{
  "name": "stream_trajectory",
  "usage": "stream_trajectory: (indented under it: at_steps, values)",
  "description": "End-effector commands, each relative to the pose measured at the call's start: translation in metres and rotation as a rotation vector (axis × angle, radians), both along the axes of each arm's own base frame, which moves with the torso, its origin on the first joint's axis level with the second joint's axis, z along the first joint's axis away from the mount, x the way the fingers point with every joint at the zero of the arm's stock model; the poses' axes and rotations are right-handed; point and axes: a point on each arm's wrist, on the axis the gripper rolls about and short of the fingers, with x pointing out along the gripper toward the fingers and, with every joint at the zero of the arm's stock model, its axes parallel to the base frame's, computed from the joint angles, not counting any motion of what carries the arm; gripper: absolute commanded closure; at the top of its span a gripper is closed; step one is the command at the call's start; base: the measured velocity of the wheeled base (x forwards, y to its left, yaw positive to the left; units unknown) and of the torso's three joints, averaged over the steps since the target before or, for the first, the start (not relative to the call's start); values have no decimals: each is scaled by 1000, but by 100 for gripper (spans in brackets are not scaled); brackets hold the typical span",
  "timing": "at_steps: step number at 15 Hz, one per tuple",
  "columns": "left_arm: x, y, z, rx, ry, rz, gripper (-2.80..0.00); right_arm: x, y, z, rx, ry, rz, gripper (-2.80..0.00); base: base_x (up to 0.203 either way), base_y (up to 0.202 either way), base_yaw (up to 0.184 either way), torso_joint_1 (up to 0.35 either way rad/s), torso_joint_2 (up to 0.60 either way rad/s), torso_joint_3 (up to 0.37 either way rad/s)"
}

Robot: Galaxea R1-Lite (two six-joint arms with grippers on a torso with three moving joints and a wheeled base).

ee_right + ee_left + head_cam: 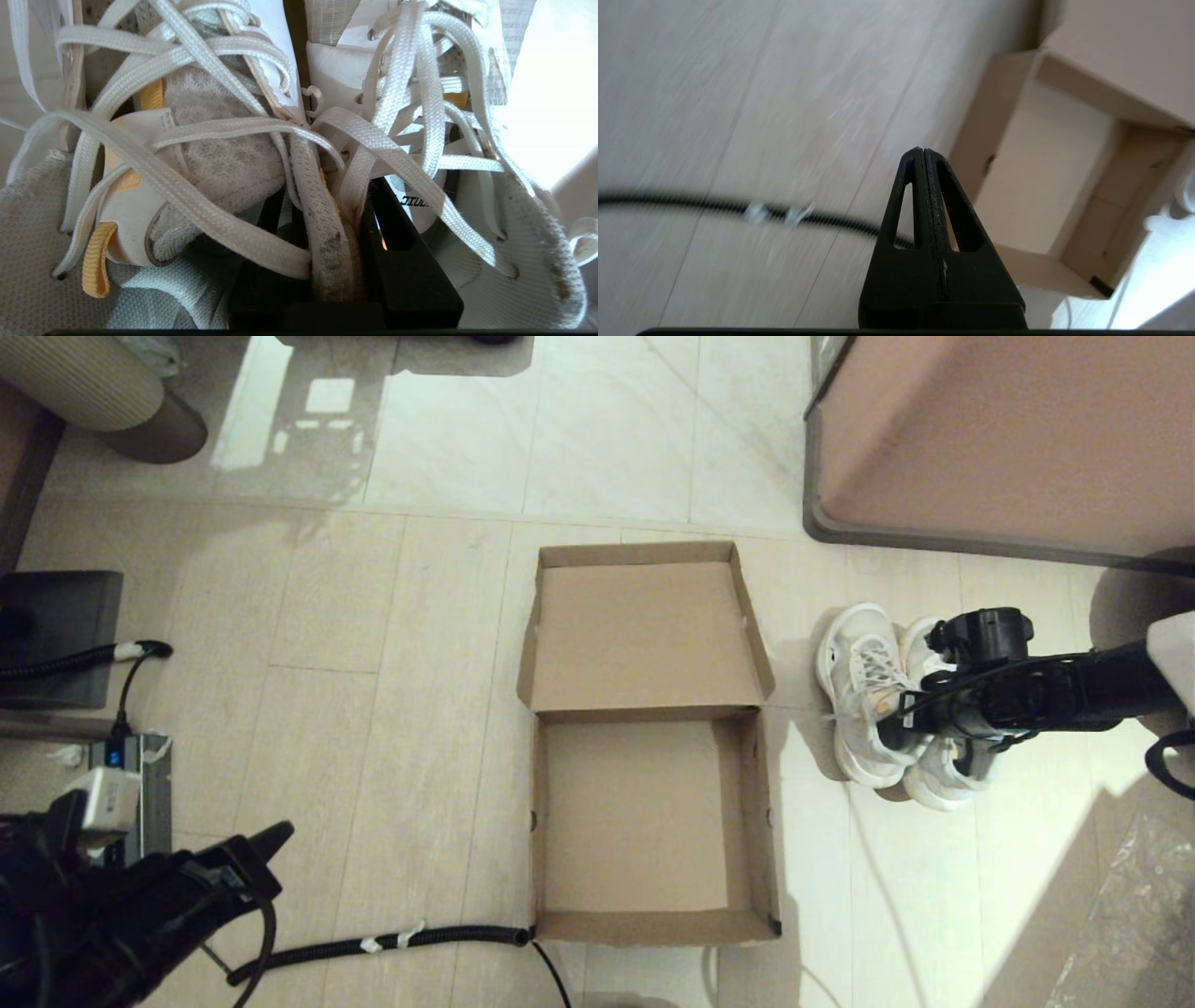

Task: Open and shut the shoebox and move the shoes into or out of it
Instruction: Put the shoes out of the shoe box

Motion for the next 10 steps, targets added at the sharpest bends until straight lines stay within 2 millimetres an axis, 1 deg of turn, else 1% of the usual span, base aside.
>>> stream_trajectory:
  at_steps: [1, 2, 3, 5, 8, 10]
  values:
    - [-12, 1, -1, -17, -2, 33, 0, 28, -3, -42, 0, 47, 0, 0, 0, 0, 0, 0, 0, 0]
    - [-12, 1, -1, -19, -5, 31, 0, 33, -4, -48, -3, 50, -2, -280, 0, 0, 0, 0, 0, 0]
    - [-11, 1, 1, -17, -13, 29, 0, 35, -5, -50, -9, 54, 2, -280, 0, 0, 0, 0, 0, 0]
    - [-8, 1, 5, -16, -36, 30, 0, 33, -4, -44, -18, 45, 10, -280, 0, 0, 0, 0, 0, 0]
    - [-10, 1, 7, -11, -54, 29, 0, 19, -3, -6, -24, -4, 9, -280, 0, 0, 0, 0, 0, 0]
    - [-12, 1, 9, -15, -66, 28, 0, 1, -1, 22, -22, -7, 10, -280, 0, 0, 0, 0, 0, 0]
